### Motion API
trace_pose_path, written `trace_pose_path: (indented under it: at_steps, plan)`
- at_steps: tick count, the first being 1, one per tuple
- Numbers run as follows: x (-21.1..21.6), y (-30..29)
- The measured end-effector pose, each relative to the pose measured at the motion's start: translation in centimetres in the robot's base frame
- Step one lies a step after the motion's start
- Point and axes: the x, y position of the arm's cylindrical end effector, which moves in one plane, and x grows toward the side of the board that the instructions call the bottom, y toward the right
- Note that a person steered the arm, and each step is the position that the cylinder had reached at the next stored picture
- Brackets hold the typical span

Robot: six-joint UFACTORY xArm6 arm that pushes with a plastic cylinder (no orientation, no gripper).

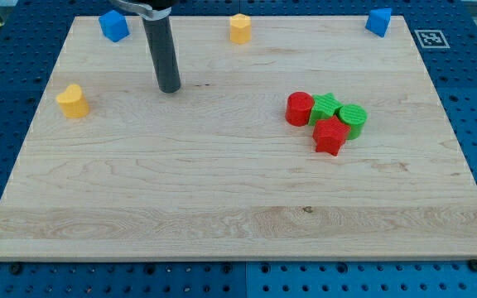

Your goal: Touch the top of green blocks

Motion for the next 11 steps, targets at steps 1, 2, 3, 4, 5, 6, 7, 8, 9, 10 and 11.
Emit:
trace_pose_path:
  at_steps: [1, 2, 3, 4, 5, 6, 7, 8, 9, 10, 11]
  plan:
    - [0.8, 2.9]
    - [1.0, 8.5]
    - [1.0, 13.3]
    - [1.0, 16.4]
    - [1.0, 18.5]
    - [1.0, 18.5]
    - [1.0, 20.1]
    - [1.4, 22.3]
    - [1.9, 23.9]
    - [2.0, 26.3]
    - [3.5, 26.3]
